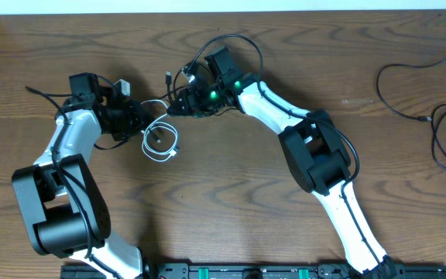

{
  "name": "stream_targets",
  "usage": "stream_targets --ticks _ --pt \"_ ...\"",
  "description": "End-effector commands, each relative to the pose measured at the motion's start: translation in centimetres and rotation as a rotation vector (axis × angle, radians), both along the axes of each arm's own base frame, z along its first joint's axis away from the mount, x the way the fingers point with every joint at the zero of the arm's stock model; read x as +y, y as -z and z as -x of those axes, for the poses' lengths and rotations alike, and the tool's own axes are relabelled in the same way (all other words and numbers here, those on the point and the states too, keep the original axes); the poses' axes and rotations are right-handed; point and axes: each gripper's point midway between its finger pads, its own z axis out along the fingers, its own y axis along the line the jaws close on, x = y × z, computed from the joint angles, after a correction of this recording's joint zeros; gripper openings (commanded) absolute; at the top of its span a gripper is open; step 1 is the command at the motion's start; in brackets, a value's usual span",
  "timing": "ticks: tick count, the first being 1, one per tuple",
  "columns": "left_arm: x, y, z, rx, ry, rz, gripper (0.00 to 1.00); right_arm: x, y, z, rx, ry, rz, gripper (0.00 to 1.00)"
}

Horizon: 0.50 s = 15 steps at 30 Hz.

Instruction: Untangle cables

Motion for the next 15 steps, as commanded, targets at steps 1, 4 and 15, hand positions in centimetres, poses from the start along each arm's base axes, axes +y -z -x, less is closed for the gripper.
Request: stream_targets --ticks 1,4,15 --pt "-1.0 0.6 0.5 0.009 0.043 -0.018 0.07 -0.5 1.4 0.4 0.049 0.004 0.023 0.59" --pt "-0.8 0.5 0.3 0.049 -0.030 0.005 0.07 -0.6 1.1 0.6 0.066 -0.010 0.008 0.56" --pt "-4.4 -1.6 1.7 0.092 0.132 0.040 0.07 -2.7 -0.5 -3.1 0.110 0.088 -0.062 0.50"
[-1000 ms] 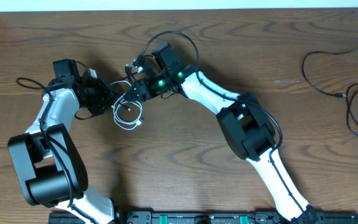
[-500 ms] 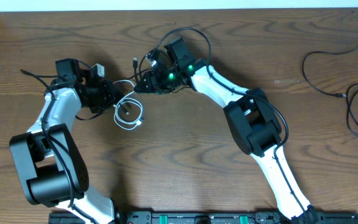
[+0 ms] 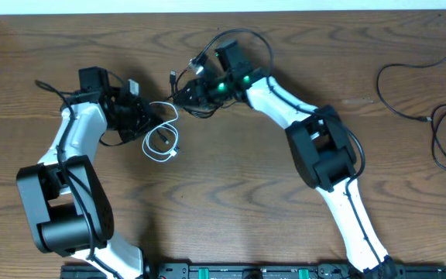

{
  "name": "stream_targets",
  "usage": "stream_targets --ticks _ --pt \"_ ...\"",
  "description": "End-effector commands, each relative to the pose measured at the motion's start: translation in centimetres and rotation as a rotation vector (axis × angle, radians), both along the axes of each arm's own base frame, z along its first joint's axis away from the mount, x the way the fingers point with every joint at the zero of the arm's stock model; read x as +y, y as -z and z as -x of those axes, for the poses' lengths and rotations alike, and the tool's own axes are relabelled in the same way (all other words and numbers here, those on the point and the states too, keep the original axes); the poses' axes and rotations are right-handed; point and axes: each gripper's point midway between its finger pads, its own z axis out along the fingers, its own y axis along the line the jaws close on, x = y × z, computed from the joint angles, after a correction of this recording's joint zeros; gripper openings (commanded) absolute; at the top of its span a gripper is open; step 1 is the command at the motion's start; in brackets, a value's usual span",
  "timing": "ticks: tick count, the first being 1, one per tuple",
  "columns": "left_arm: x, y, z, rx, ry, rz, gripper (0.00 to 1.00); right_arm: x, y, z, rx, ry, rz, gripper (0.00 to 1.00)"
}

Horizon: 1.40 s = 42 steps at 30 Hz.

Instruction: Untangle cables

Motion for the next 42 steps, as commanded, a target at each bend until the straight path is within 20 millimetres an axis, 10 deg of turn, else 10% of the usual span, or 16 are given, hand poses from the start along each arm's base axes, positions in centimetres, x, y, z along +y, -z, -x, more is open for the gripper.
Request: stream_targets --ticks 1,20,30,42 --pt "-2.0 -0.4 0.6 -0.024 0.122 0.000 0.07 -0.9 1.2 -0.3 0.093 0.038 0.018 0.49" --pt "-3.9 0.0 1.2 -0.045 0.235 -0.044 0.07 -1.0 2.7 2.4 0.288 0.041 0.102 0.35" --pt "-3.3 0.6 1.4 -0.029 0.229 -0.086 0.08 -0.9 4.7 0.9 -0.034 0.021 0.197 0.02" --pt "-1.2 1.8 2.4 0.043 0.211 -0.212 0.07 -2.1 2.7 -1.9 -0.173 0.028 0.142 0.01"
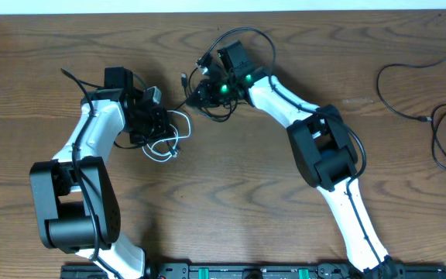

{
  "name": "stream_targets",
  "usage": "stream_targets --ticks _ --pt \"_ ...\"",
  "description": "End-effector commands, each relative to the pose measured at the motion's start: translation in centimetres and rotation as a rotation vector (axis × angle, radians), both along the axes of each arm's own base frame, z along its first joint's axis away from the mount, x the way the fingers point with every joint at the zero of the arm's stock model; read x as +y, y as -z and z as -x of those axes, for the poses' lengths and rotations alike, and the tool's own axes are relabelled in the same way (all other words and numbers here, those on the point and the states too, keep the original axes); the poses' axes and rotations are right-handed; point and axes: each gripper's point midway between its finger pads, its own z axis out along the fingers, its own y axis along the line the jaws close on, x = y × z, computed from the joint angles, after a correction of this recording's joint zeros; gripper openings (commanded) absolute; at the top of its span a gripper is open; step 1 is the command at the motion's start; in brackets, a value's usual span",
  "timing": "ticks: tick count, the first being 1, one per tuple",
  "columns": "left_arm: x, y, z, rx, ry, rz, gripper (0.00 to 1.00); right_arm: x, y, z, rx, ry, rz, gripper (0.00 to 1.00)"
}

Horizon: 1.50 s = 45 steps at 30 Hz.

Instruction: Untangle cables

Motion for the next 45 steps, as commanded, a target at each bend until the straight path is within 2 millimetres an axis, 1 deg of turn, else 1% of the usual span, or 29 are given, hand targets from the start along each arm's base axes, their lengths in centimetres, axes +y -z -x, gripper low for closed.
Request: stream_targets --ticks 1,2,3,4,7,9,12,14,15,17,18,19,21,24,26,27,30,31,33,35,37,41,43,45 --pt "0.7 0.2 -0.1 -0.005 0.010 -0.048 0.07 -0.3 -0.1 -0.3 -0.059 -0.030 -0.003 0.01" --pt "0.7 0.2 -0.2 -0.008 0.011 -0.049 0.07 0.0 -0.4 -0.1 -0.063 -0.046 -0.017 0.06" --pt "0.7 0.2 -0.2 -0.010 0.011 -0.049 0.07 0.4 -0.9 0.3 -0.068 -0.071 -0.041 0.21" --pt "0.7 0.2 -0.3 -0.012 0.011 -0.049 0.07 0.7 -1.4 0.5 -0.075 -0.090 -0.067 0.30" --pt "0.7 0.2 -0.3 -0.012 0.011 -0.049 0.07 1.4 -2.6 0.7 -0.098 -0.120 -0.116 0.35" --pt "0.7 0.2 -0.3 -0.013 0.012 -0.049 0.07 1.6 -2.7 0.9 -0.100 -0.125 -0.117 0.35" --pt "0.7 0.2 -0.3 -0.015 0.015 -0.050 0.07 2.2 -2.4 2.0 -0.097 -0.156 -0.104 0.34" --pt "0.7 0.2 -0.3 -0.014 0.015 -0.050 0.08 2.6 -2.1 2.8 -0.113 -0.189 -0.097 0.32" --pt "0.7 0.2 -0.3 -0.014 0.015 -0.050 0.07 2.8 -2.0 3.2 -0.114 -0.199 -0.095 0.29" --pt "0.7 0.2 -0.3 -0.014 0.015 -0.050 0.07 2.9 -1.9 3.5 -0.104 -0.203 -0.091 0.27" --pt "0.7 0.2 -0.3 -0.014 0.015 -0.050 0.08 2.9 -1.9 3.8 -0.089 -0.208 -0.090 0.23" --pt "0.7 0.2 -0.3 -0.013 0.015 -0.050 0.07 2.9 -2.4 4.0 -0.083 -0.221 -0.110 0.22" --pt "0.7 0.2 -0.3 -0.013 0.015 -0.050 0.08 2.7 -3.4 3.9 -0.083 -0.235 -0.149 0.20" --pt "0.7 0.2 -0.3 -0.013 0.015 -0.050 0.07 2.0 -3.7 3.5 -0.074 -0.224 -0.152 0.20" --pt "0.7 0.2 -0.3 -0.013 0.015 -0.050 0.08 1.5 -3.5 3.3 -0.058 -0.216 -0.144 0.23" --pt "0.7 0.2 -0.3 -0.013 0.015 -0.050 0.08 1.2 -3.4 3.2 -0.067 -0.220 -0.140 0.24" --pt "0.7 0.2 -0.3 -0.014 0.014 -0.050 0.07 0.5 -2.8 2.8 -0.104 -0.223 -0.112 0.31" --pt "0.7 0.2 -0.3 -0.014 0.014 -0.050 0.08 0.4 -2.7 2.7 -0.106 -0.220 -0.108 0.32" --pt "0.7 0.2 -0.3 -0.014 0.014 -0.050 0.07 0.2 -2.4 2.5 -0.108 -0.207 -0.090 0.30" --pt "0.7 0.2 -0.3 -0.014 0.014 -0.050 0.07 -0.1 -1.8 2.4 -0.095 -0.190 -0.054 0.26" --pt "0.7 0.2 -0.3 -0.013 0.014 -0.050 0.07 -0.2 -1.4 2.8 -0.081 -0.197 -0.038 0.21" --pt "0.7 0.2 -0.3 -0.013 0.014 -0.050 0.07 0.2 -0.8 4.6 -0.058 -0.241 -0.015 0.20" --pt "0.7 0.2 -0.3 -0.014 0.014 -0.049 0.07 0.6 -0.9 5.1 -0.054 -0.254 -0.017 0.19" --pt "0.7 0.2 -0.3 -0.014 0.014 -0.050 0.07 1.2 -1.4 5.6 -0.055 -0.276 -0.052 0.20"
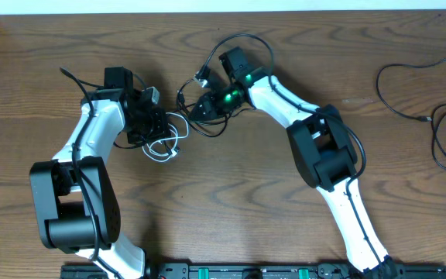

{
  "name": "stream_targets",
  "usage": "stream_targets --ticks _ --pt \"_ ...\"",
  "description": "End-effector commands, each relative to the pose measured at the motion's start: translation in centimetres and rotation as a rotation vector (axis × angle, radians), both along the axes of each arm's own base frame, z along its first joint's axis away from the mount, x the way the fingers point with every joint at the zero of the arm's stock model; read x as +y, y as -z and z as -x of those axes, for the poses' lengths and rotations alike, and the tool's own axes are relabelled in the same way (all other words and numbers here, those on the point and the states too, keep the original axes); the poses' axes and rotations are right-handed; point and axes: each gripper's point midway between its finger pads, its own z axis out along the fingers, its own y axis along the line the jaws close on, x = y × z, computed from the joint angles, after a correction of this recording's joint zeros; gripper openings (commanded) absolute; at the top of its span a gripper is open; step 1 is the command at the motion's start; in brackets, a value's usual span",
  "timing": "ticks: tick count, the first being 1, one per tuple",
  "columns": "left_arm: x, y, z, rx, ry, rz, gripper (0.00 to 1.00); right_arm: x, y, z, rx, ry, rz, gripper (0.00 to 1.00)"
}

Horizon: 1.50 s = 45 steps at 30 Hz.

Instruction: Untangle cables

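A white cable (163, 149) lies in a small coil left of the table's middle. My left gripper (159, 124) sits on the coil's upper edge and looks shut on the white cable. A thin black cable (181, 94) loops between the two grippers and runs under the coil's right side. My right gripper (199, 107), its wrist lit green, is just right of the coil and looks shut on the black cable. More black cable arches over the right wrist (242, 39). Both sets of fingertips are mostly hidden by the wrists.
Two other black cables lie at the far right, one long strand (406, 87) and one bunched loop (444, 139) by the table's edge. A black rail (246, 271) runs along the near edge. The pale wall strip borders the far edge.
My right gripper has shifted slightly toward the near side and tilted, and the black cable's free loop now hangs lower to its left. The left arm and white coil have not moved.
At first my left gripper was left of the white coil and my right gripper held black cable above it. Both then shifted slightly away. Later the left gripper stood further right on the coil, which bunched up. Now the right gripper sits slightly lower.
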Motion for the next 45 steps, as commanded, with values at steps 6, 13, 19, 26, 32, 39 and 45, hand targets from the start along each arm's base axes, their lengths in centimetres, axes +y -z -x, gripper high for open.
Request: stream_targets --ticks 6,13,19,26,32,39,45 --pt "0.0 -0.1 -0.1 -0.009 0.017 -0.008 0.08 1.9 -3.6 1.0 0.025 -0.051 -0.123 0.20" --pt "0.0 -0.1 -0.1 -0.008 0.018 -0.008 0.07 2.1 -3.1 1.4 0.026 -0.047 -0.094 0.23" --pt "0.0 -0.1 -0.1 -0.008 0.018 -0.008 0.07 2.2 -2.8 1.0 0.019 -0.023 -0.069 0.22" --pt "0.0 -0.1 -0.1 -0.008 0.017 -0.008 0.08 1.6 -3.1 0.7 0.048 -0.002 -0.061 0.22" --pt "0.0 -0.1 -0.1 -0.008 0.017 -0.008 0.08 1.5 -3.6 1.1 0.066 -0.025 -0.092 0.21" --pt "0.0 -0.1 -0.1 -0.008 0.017 -0.008 0.07 1.1 -7.4 1.3 0.113 -0.114 -0.293 0.25" --pt "0.0 -0.1 -0.1 -0.008 0.017 -0.008 0.07 0.2 -5.9 -0.4 0.050 -0.051 -0.221 0.25"
